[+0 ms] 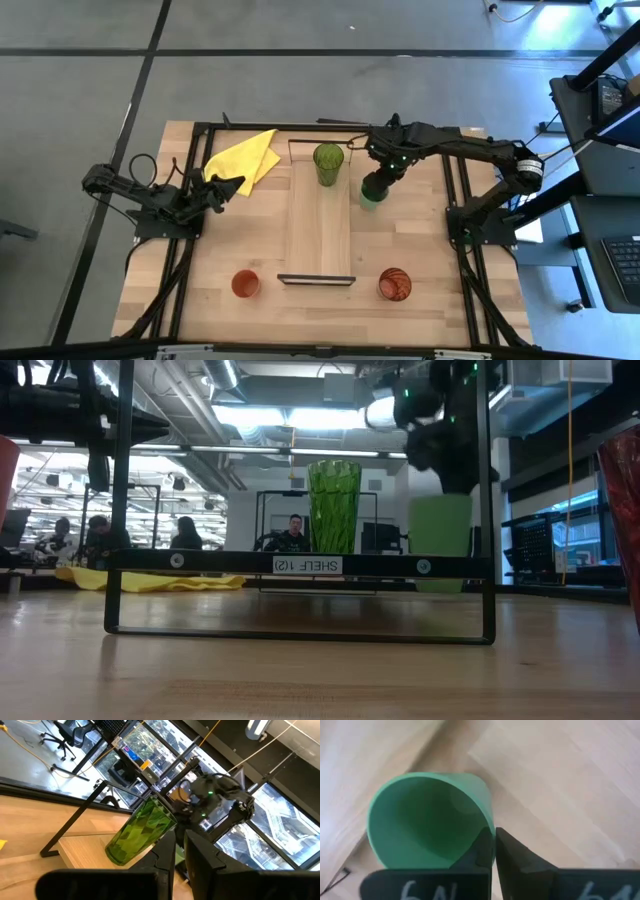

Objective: Stack small to large cups/mugs on shelf
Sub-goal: Put the light green cup on the shelf

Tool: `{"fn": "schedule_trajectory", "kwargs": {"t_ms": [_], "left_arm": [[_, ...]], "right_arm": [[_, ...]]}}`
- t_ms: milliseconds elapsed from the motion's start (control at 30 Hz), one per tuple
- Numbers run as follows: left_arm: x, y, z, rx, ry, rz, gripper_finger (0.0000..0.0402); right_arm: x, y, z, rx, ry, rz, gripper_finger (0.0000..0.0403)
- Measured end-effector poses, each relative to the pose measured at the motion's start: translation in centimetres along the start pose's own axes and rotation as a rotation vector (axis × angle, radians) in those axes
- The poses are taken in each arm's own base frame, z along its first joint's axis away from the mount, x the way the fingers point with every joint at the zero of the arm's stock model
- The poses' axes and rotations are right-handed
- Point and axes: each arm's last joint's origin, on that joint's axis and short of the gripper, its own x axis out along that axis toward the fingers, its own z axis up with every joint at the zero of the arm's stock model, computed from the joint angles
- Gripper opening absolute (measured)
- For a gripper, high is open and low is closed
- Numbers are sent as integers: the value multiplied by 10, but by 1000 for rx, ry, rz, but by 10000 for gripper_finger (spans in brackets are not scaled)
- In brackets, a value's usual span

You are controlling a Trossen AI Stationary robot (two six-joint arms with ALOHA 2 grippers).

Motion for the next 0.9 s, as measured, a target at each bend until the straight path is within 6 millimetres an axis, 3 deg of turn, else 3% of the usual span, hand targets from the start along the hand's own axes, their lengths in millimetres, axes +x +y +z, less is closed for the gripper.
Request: {"fn": "schedule_trajectory", "kwargs": {"t_ms": [333,433,900], "left_arm": [[0,0,0,2,0,0,35],[0,0,0,3,0,0,35],[0,0,0,21,2,-2,35]], "right_arm": [[-73,45,-3,-45,-131,74,6],[-87,58,-1,-38,-181,115,6],[-51,113,40,-57,-82,78,13]]}}
